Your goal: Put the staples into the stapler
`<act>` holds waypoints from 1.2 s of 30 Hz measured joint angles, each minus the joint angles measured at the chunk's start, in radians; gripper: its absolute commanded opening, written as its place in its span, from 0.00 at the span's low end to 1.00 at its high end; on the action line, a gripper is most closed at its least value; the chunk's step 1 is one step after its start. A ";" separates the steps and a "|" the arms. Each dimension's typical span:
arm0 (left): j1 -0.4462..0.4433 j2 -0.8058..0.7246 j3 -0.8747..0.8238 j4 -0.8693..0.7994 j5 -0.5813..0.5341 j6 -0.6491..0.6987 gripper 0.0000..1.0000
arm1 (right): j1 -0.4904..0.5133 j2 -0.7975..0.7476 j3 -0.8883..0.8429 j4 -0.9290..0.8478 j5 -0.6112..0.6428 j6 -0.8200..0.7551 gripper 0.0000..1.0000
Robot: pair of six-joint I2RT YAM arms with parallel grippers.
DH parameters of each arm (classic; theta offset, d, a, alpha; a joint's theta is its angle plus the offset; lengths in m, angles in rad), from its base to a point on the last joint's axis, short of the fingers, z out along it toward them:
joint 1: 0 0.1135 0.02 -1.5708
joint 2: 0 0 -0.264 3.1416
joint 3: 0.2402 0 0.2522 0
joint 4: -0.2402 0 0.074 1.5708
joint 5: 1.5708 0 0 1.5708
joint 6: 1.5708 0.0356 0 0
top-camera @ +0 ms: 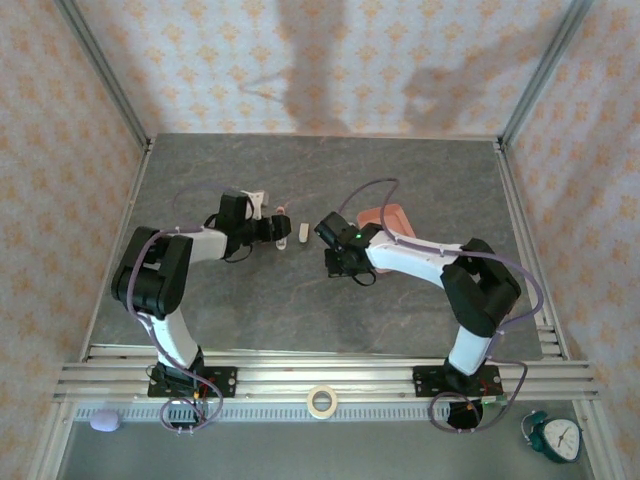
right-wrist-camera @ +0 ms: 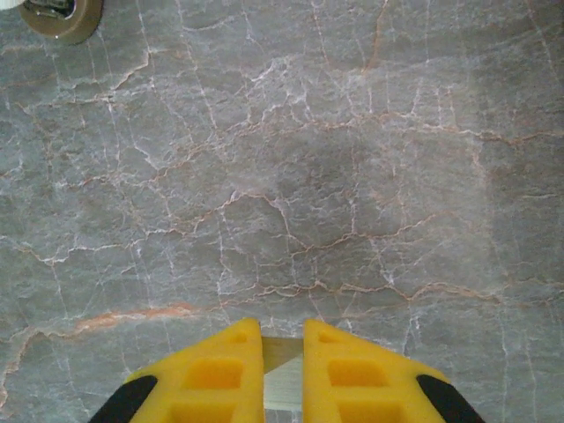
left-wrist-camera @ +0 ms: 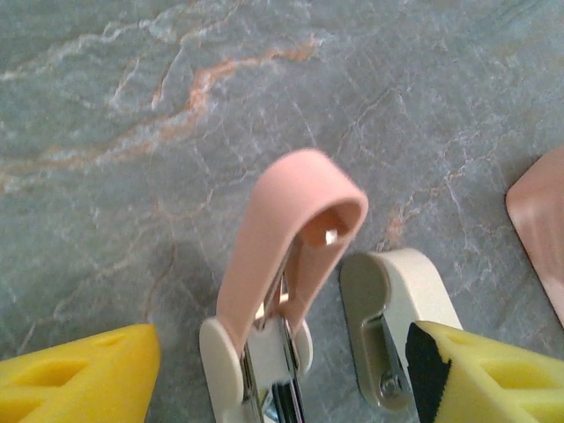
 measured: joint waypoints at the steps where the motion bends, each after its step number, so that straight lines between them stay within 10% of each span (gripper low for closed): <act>1: 0.000 0.008 0.011 0.006 0.000 0.006 0.75 | -0.003 0.000 0.000 0.003 0.000 0.000 0.14; 36: 0.000 0.092 0.017 0.099 0.163 0.152 0.60 | -0.018 -0.002 -0.005 0.015 0.007 0.005 0.14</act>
